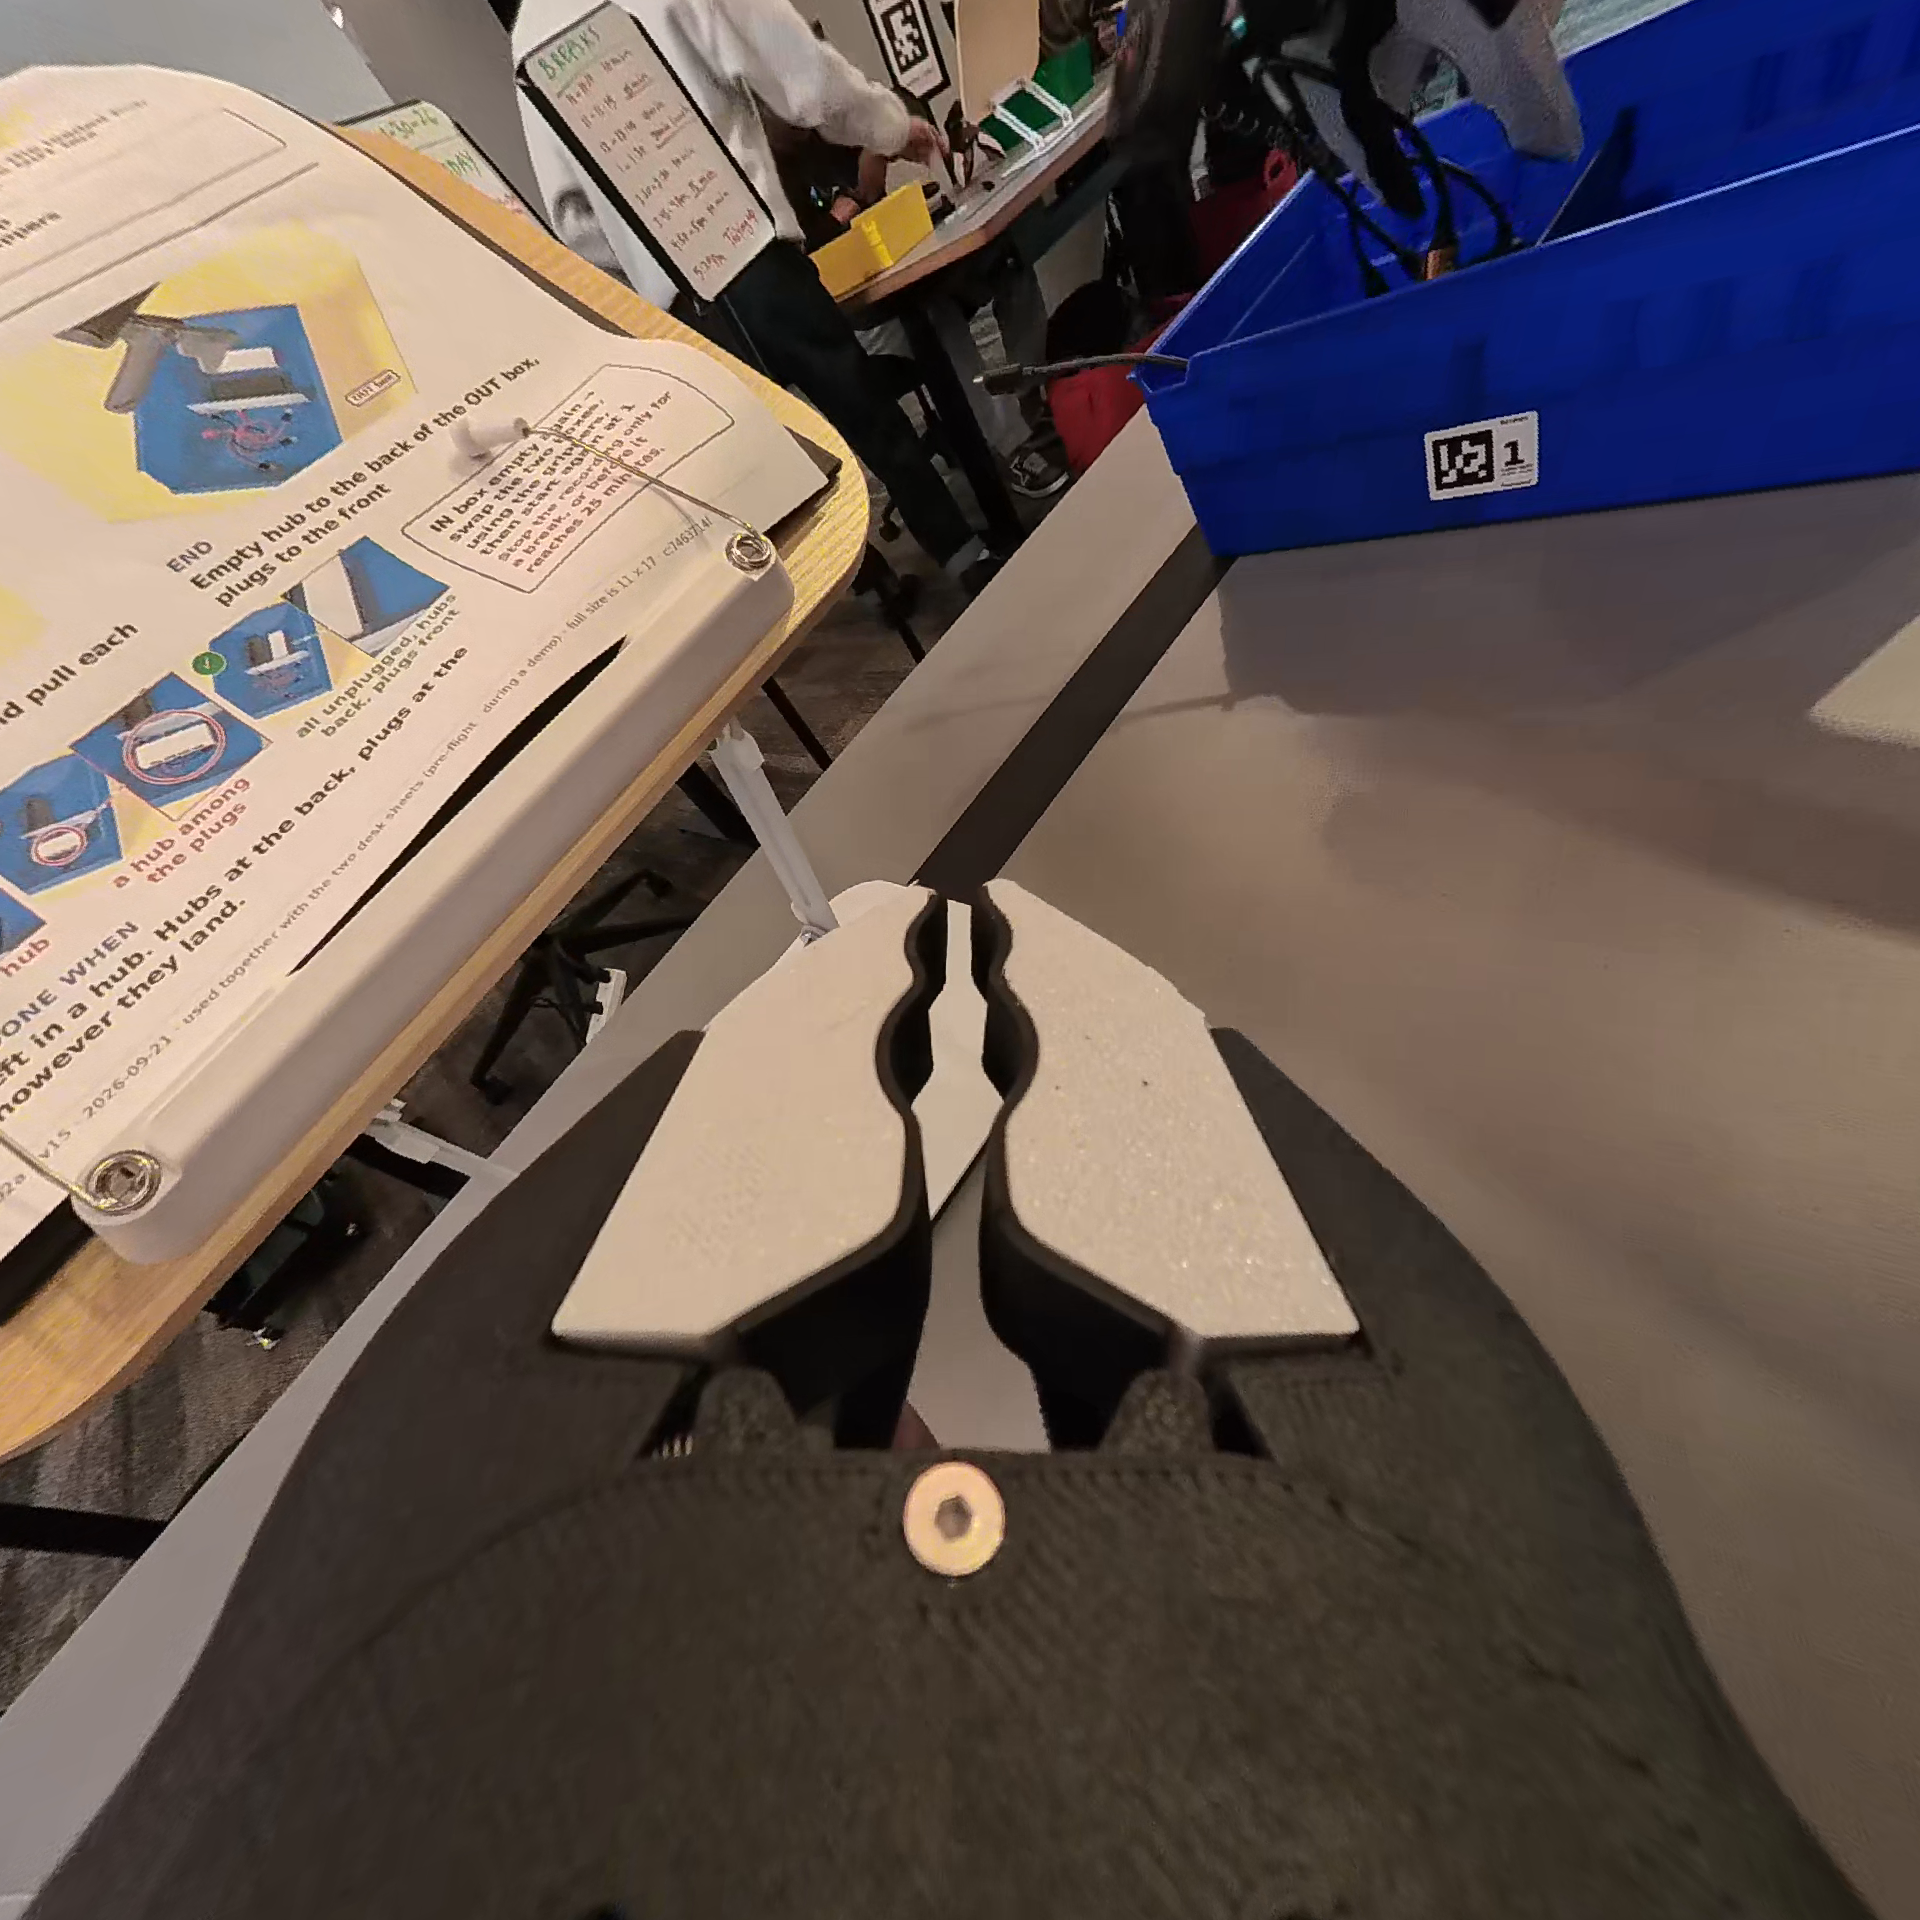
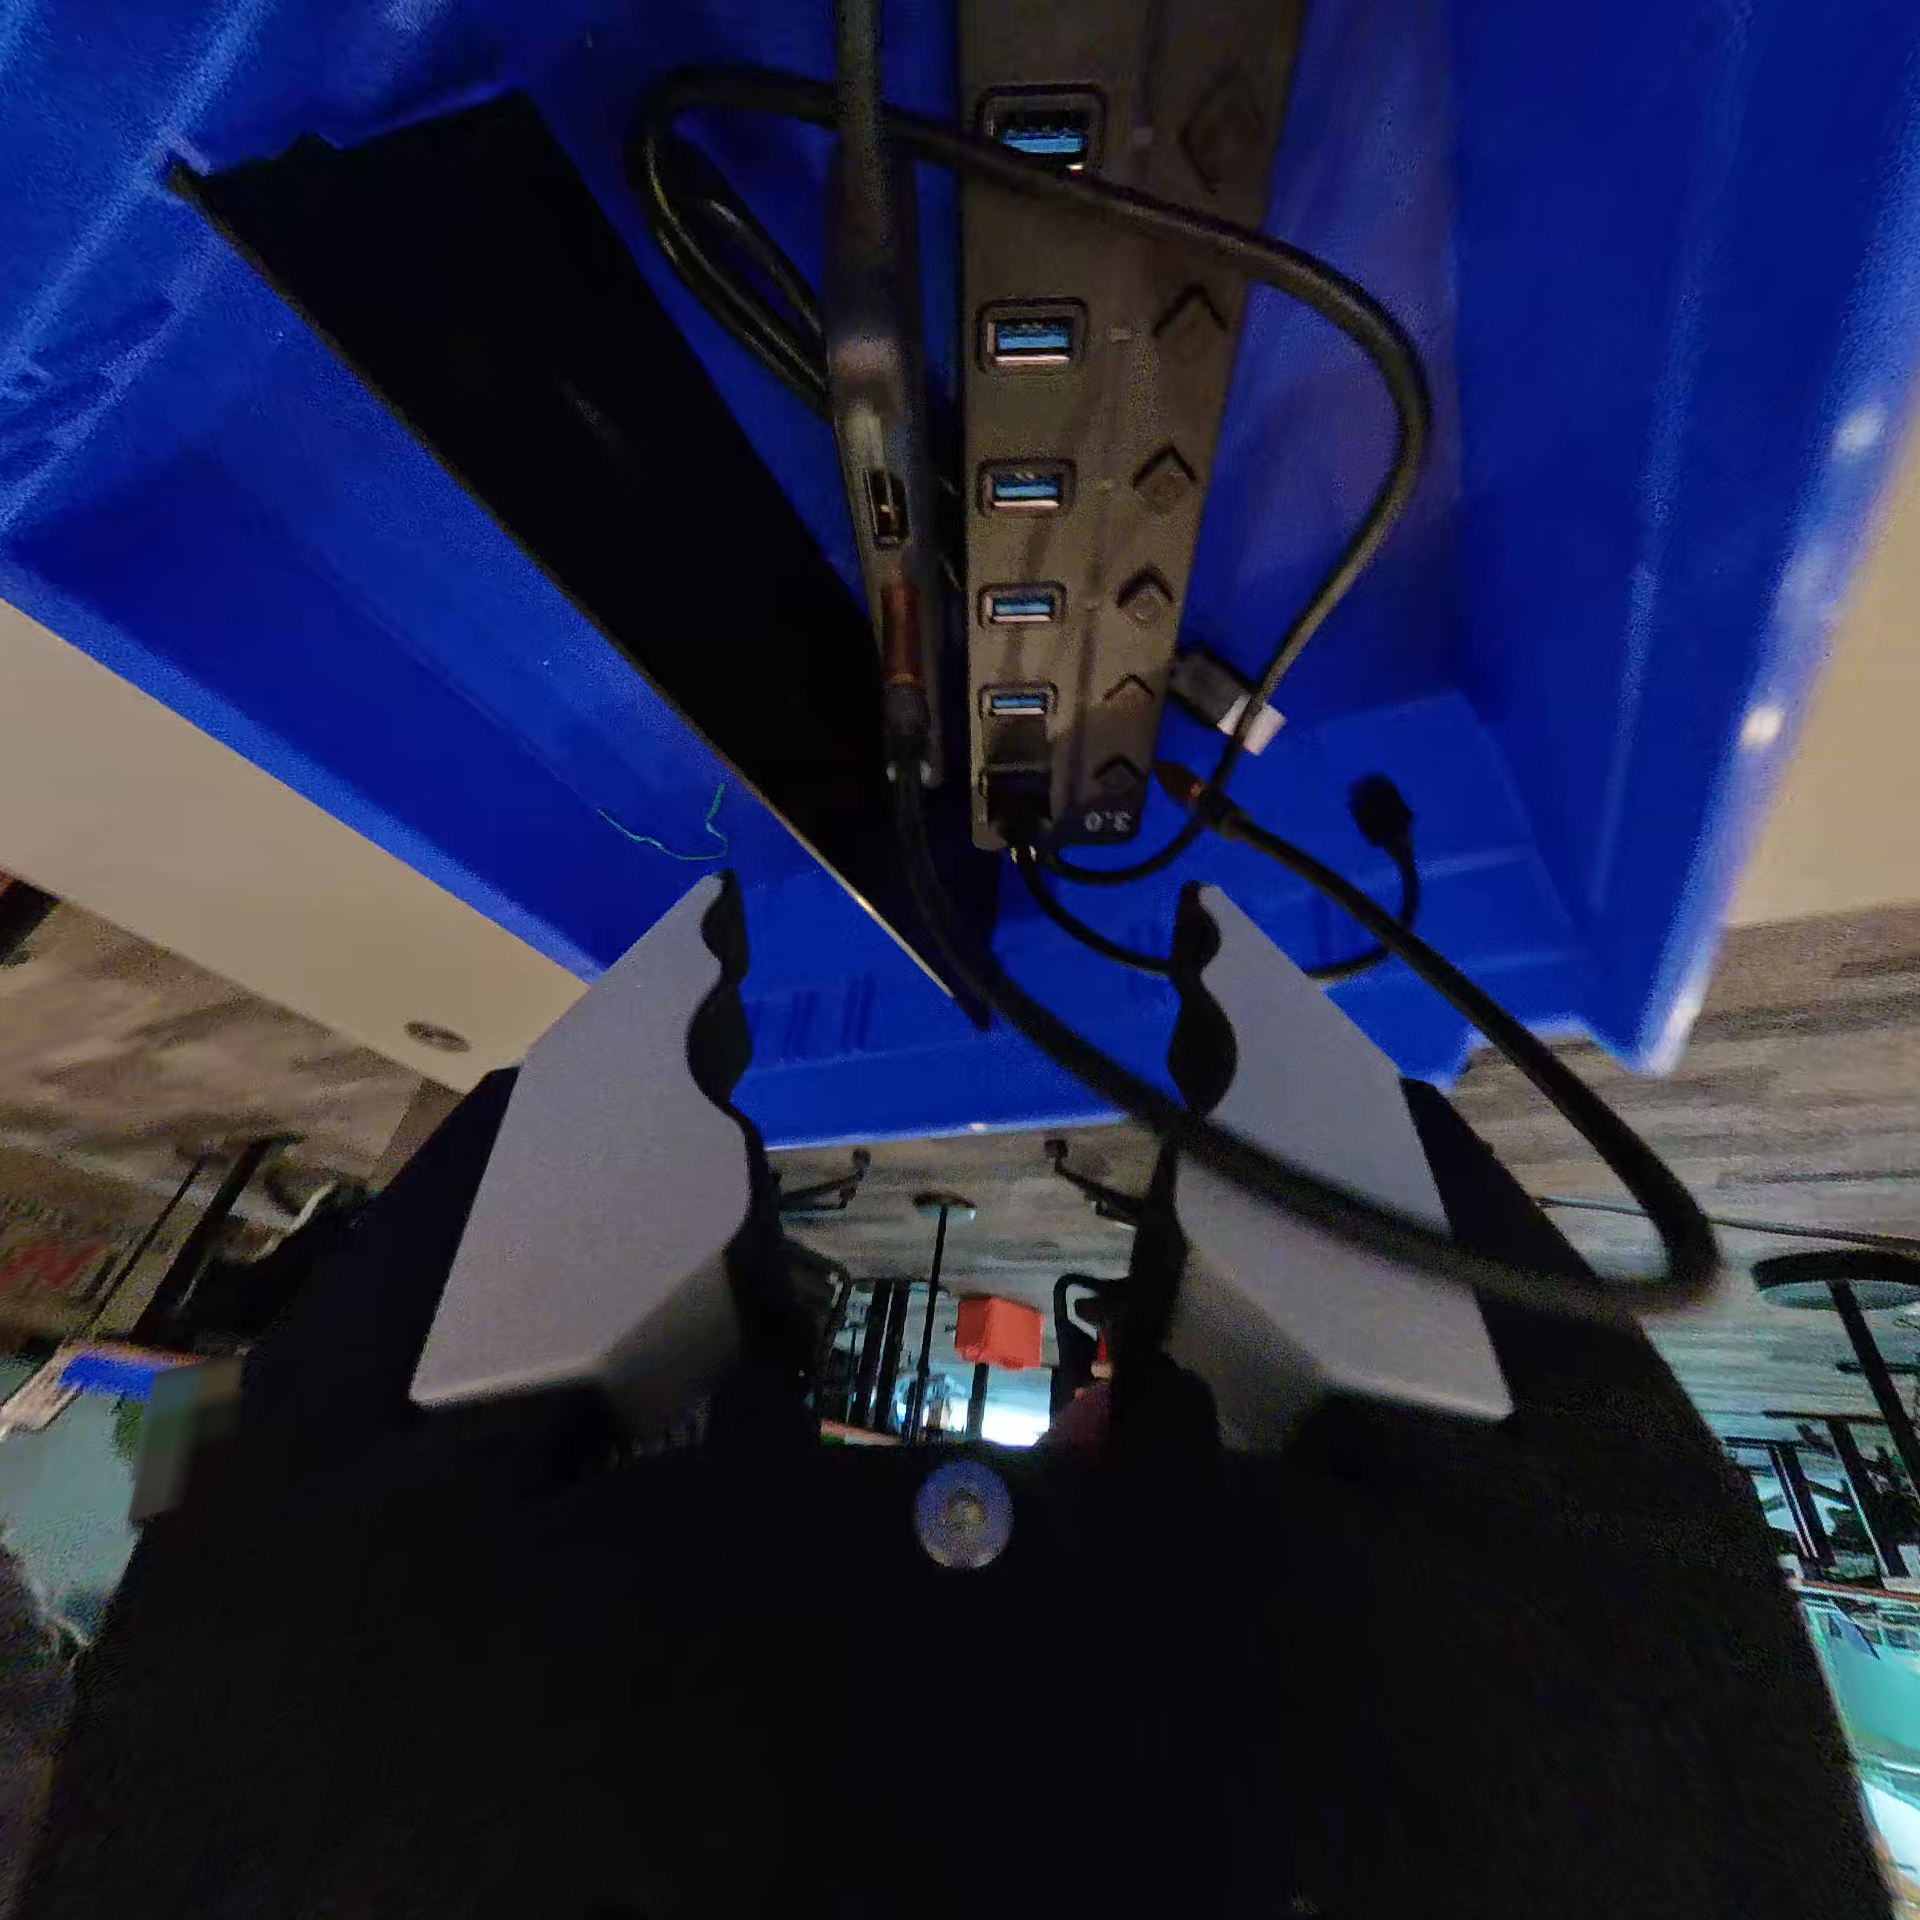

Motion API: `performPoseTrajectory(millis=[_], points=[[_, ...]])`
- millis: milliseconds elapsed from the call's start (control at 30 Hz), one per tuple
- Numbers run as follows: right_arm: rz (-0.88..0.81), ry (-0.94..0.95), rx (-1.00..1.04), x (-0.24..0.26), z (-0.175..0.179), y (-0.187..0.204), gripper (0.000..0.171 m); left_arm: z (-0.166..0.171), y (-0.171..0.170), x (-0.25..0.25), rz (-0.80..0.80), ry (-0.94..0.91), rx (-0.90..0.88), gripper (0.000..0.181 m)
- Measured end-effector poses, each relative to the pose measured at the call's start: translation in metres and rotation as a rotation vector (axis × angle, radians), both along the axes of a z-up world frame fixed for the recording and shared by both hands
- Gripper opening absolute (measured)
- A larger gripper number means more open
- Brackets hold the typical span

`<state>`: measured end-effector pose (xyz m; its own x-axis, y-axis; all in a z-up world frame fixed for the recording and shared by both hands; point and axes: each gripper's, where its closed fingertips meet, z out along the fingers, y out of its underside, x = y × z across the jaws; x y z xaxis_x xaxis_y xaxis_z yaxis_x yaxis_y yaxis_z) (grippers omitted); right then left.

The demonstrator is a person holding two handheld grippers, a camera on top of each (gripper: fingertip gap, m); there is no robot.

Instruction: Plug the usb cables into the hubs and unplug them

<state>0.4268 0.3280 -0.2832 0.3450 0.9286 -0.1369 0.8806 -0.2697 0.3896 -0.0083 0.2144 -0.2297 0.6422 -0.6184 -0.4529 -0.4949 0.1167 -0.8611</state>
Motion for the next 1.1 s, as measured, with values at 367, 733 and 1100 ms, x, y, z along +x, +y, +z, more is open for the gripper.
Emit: performPoseTrajectory(millis=[367, 733, 1100], points=[[-0.064, -0.024, 0.468, -0.005, 0.124, -0.035, 0.131, 0.025, -0.006, -0.001, -0.006, -0.057, 0.043, 0.009], [0.001, 1.021, 1.401, -0.287, 0.281, -0.121, 0.080, 0.070, -0.026, 0.006, -0.034, -0.126, 0.116, 0.018], [-0.130, 1.858, 1.485, -0.335, 0.295, -0.169, 0.031, 0.089, -0.032, 0.002, -0.013, -0.127, 0.175, 0.018]])
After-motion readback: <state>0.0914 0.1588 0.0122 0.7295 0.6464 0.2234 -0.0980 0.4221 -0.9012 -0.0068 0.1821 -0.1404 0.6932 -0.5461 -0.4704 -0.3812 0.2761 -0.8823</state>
